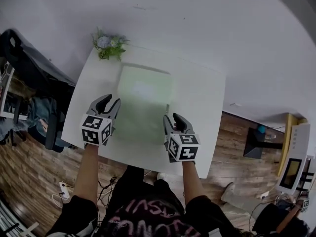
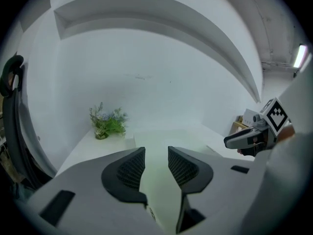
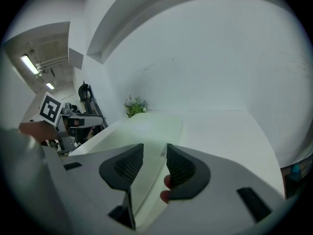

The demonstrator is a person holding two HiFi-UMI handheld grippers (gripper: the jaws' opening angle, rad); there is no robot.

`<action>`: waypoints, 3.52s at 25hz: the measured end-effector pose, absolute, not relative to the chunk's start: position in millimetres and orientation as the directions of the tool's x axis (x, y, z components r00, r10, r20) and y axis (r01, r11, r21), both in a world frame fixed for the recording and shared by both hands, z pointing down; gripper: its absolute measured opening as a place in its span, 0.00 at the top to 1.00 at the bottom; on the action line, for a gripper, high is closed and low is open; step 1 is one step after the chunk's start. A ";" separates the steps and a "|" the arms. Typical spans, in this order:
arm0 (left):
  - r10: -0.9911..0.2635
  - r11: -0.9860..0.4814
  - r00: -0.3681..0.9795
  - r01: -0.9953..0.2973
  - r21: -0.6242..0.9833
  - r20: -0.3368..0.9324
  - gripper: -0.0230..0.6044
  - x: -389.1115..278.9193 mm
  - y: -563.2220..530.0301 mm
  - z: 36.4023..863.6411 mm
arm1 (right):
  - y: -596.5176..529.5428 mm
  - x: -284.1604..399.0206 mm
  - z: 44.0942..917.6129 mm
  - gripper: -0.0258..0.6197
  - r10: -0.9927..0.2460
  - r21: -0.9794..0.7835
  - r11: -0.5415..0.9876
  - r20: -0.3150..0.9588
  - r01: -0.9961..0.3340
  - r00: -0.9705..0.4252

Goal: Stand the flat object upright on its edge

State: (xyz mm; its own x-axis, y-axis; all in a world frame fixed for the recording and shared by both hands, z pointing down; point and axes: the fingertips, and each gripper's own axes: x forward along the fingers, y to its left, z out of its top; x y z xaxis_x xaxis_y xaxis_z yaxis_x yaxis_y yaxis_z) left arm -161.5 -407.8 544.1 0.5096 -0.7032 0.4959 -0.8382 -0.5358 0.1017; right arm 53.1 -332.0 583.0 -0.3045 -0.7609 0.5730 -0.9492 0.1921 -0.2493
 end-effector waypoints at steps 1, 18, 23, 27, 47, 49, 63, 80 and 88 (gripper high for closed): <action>-0.693 -0.538 0.515 -0.835 0.113 0.504 0.71 -161.0 -410.3 548.5 | -332.5 52.0 586.1 0.71 -0.756 -0.258 0.190 0.578 -0.947 -0.308; -0.558 -0.564 0.573 -0.792 0.233 0.600 0.54 -147.9 -428.5 608.1 | -331.3 38.0 634.1 0.55 -0.642 -0.378 0.162 0.661 -0.912 -0.388; -0.540 -0.556 0.589 -0.786 0.271 0.601 0.53 -148.5 -428.5 617.1 | -329.9 34.6 640.4 0.55 -0.622 -0.415 0.147 0.667 -0.898 -0.410; -0.526 -0.549 0.597 -0.782 0.294 0.605 0.52 -147.9 -430.3 620.4 | -331.0 34.7 643.0 0.55 -0.601 -0.451 0.130 0.672 -0.883 -0.432; -0.517 -0.536 0.586 -0.790 0.299 0.624 0.51 -146.7 -432.0 622.0 | -334.4 31.4 645.4 0.55 -0.546 -0.458 0.135 0.706 -0.879 -0.451; -0.520 -0.541 0.587 -0.788 0.292 0.621 0.51 -146.1 -432.0 620.1 | -334.0 31.1 644.8 0.55 -0.549 -0.455 0.137 0.704 -0.880 -0.450; -0.598 -0.584 0.595 -0.782 0.216 0.538 0.51 -138.9 -443.9 582.2 | -350.7 37.9 618.6 0.55 -0.616 -0.366 0.205 0.673 -0.908 -0.410; -0.705 -0.627 0.609 -0.775 0.082 0.363 0.52 -130.2 -452.9 534.9 | -371.8 48.1 585.9 0.55 -0.752 -0.227 0.269 0.558 -0.936 -0.351; -0.767 -0.613 0.599 -0.790 0.010 0.232 0.52 -129.6 -445.6 519.3 | -376.0 52.0 574.7 0.55 -0.816 -0.163 0.307 0.462 -0.938 -0.347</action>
